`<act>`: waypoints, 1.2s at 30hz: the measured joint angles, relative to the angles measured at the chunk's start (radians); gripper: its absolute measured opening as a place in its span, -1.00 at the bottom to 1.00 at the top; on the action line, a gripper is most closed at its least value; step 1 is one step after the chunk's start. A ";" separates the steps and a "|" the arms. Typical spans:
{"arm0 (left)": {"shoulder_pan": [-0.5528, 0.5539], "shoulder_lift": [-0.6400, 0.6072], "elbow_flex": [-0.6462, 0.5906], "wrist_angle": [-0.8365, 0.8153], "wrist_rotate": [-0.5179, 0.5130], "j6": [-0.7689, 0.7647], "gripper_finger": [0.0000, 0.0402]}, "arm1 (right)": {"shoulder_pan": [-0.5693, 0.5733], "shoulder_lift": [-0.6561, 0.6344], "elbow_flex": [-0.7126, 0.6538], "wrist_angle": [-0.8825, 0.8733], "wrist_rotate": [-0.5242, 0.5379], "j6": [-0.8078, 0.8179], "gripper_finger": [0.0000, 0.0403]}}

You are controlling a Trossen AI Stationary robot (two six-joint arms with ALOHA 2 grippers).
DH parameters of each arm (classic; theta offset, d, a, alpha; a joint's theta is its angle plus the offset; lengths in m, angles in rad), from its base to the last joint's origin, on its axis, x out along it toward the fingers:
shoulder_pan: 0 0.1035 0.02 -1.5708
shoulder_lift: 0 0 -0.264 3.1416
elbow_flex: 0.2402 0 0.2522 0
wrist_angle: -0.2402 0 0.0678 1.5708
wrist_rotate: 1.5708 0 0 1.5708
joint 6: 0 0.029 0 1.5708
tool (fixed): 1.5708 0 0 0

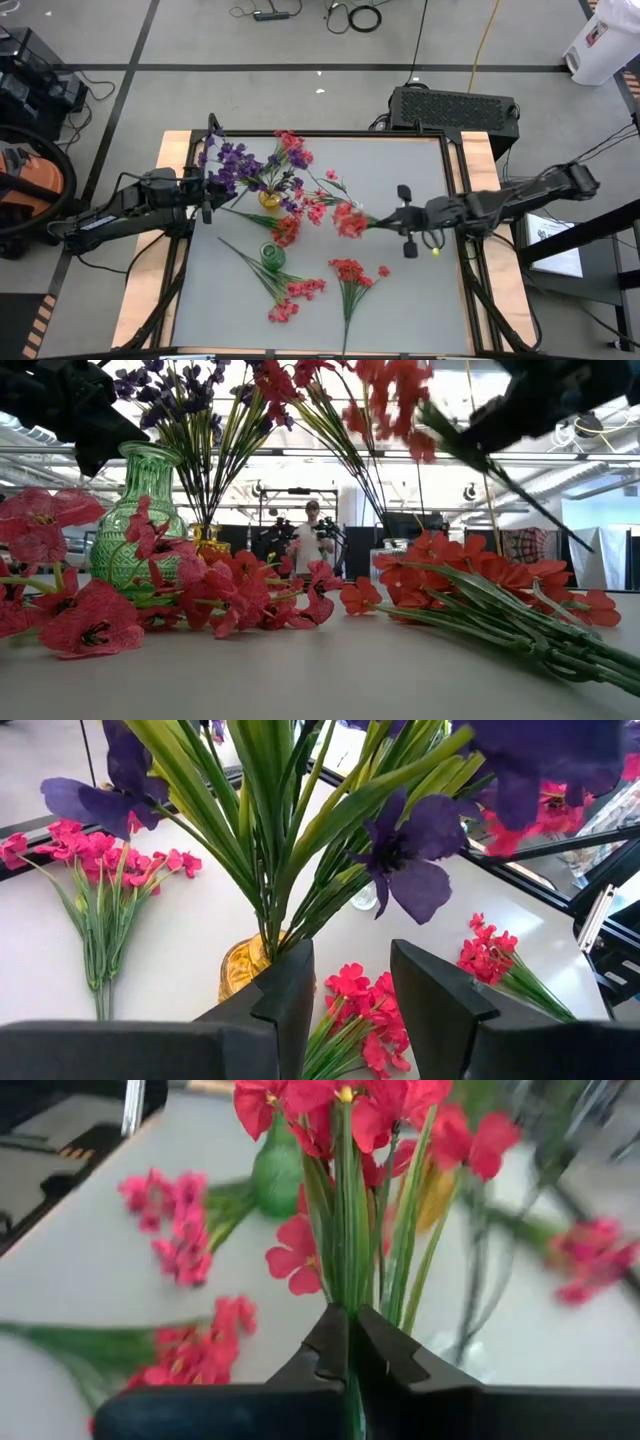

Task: Sort flowers into vase by color
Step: Put the top right orange flowers into the green vase

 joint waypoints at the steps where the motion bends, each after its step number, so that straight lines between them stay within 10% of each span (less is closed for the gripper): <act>1: 0.000 0.000 0.000 0.000 0.000 0.000 -0.30 | 0.000 -0.028 0.000 0.000 0.015 -0.019 -1.00; 11: 0.000 0.000 0.000 0.000 0.000 0.000 -0.30 | -0.001 -0.249 -0.007 0.092 0.215 -0.231 -1.00; 26: 0.000 0.000 0.000 -0.001 0.000 0.000 -0.30 | -0.078 -0.232 -0.261 0.717 0.218 -0.284 -1.00; 36: 0.000 0.000 0.000 0.000 0.000 0.000 -0.30 | -0.100 -0.197 -0.312 0.808 0.187 -0.206 -1.00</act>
